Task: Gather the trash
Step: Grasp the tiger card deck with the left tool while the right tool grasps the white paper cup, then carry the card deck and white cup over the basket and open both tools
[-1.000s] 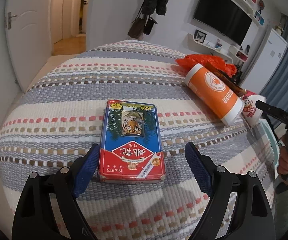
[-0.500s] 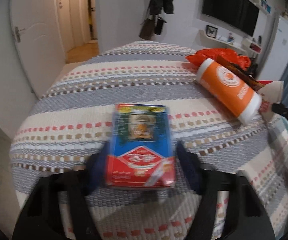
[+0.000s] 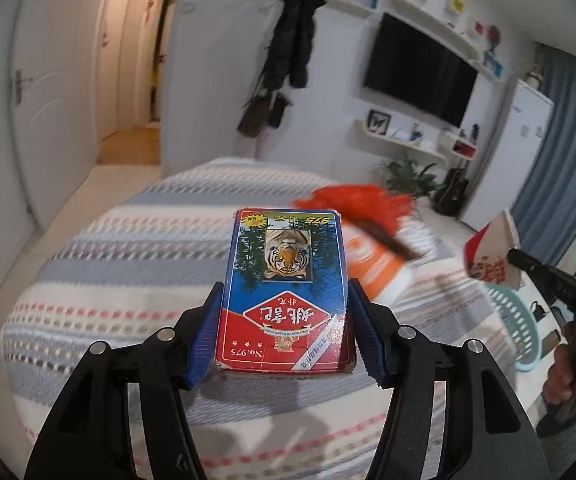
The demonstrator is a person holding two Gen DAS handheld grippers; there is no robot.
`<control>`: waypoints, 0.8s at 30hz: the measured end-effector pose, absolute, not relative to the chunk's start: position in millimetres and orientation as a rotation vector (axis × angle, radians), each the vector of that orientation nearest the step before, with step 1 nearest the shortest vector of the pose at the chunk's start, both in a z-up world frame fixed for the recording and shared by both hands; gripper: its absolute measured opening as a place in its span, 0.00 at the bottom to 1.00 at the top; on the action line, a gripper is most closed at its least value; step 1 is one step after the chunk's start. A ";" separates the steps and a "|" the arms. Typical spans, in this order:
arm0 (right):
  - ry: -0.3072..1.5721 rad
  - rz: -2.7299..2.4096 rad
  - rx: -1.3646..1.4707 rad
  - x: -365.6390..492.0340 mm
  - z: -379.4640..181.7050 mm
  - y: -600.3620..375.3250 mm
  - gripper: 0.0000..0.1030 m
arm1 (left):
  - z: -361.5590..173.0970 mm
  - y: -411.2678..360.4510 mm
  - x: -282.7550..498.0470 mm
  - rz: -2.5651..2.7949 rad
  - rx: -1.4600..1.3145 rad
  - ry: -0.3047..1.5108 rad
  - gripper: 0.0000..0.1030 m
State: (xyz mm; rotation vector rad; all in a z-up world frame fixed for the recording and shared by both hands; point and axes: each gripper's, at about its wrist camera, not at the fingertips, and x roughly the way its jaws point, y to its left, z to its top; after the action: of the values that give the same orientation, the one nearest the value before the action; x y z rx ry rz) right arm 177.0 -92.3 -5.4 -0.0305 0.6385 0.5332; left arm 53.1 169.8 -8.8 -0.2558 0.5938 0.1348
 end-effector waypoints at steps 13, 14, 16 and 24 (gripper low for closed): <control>0.513 0.378 0.061 166.8 31.9 -187.6 0.02 | 47.9 35.4 118.9 -0.166 -0.160 0.502 0.56; 0.514 0.364 0.071 167.9 31.6 -196.9 0.02 | 48.6 20.8 127.1 -0.192 -0.153 0.504 0.56; 0.518 0.326 0.093 170.3 28.9 -217.1 0.02 | 45.5 -3.2 141.8 -0.235 -0.148 0.517 0.56; 0.585 0.186 0.175 183.6 -4.2 -288.1 0.02 | 0.1 -99.2 200.6 -0.420 -0.147 0.653 0.56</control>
State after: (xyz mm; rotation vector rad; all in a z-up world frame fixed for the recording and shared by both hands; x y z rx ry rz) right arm 183.6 -288.1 -4.2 0.1749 0.5847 0.1856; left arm 200.6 -99.2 0.1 -0.1467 0.6530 -0.4202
